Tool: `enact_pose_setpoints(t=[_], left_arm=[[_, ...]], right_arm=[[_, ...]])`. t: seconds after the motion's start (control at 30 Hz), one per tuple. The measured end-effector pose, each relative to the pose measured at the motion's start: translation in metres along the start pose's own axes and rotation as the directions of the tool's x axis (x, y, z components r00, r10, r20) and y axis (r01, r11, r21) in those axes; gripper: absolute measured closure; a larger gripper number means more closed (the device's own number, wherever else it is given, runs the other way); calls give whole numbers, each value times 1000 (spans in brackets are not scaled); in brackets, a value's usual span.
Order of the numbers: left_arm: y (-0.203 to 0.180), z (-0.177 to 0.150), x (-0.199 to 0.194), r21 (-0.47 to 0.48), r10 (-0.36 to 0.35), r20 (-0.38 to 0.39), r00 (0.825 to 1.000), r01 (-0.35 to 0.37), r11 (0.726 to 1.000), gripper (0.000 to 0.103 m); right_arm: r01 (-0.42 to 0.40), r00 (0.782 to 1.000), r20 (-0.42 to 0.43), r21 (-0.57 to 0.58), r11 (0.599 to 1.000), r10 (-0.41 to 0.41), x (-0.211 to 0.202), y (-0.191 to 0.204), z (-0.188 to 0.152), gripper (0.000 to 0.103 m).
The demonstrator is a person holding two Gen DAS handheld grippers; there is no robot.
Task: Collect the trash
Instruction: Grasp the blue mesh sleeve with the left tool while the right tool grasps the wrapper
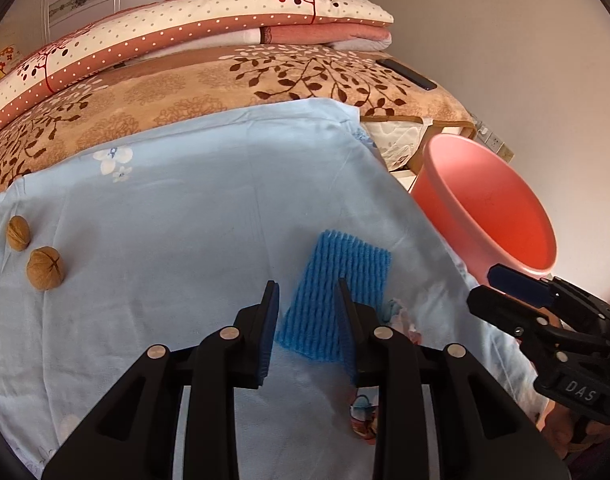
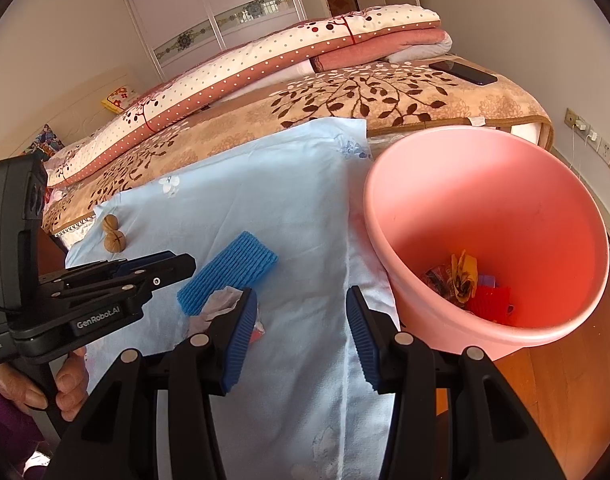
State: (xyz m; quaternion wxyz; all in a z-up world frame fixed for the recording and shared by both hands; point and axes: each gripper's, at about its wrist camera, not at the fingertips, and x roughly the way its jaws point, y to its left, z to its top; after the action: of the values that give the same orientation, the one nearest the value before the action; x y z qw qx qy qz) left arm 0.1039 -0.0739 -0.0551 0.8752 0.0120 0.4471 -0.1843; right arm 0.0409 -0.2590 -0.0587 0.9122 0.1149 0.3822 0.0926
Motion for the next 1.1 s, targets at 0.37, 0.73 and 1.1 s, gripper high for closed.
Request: enact_pose_setpoints(t=[0.37,0.73,1.1], left_arm=[[-5,-15,13,10,-39,-47,998,39,999,75],[2,-17,-10,-22,-29,36,999,30,999,97],[25,-18,-48,-114,-39,126,991,53,992,97]], right_arm=[[0,1000,-9,-5,1000,0,2,2,0,57],[-30,1000,-7,-12,999,30,-6,8,-1,57],[-150,985,-77,28,988,152,5,31,3,56]])
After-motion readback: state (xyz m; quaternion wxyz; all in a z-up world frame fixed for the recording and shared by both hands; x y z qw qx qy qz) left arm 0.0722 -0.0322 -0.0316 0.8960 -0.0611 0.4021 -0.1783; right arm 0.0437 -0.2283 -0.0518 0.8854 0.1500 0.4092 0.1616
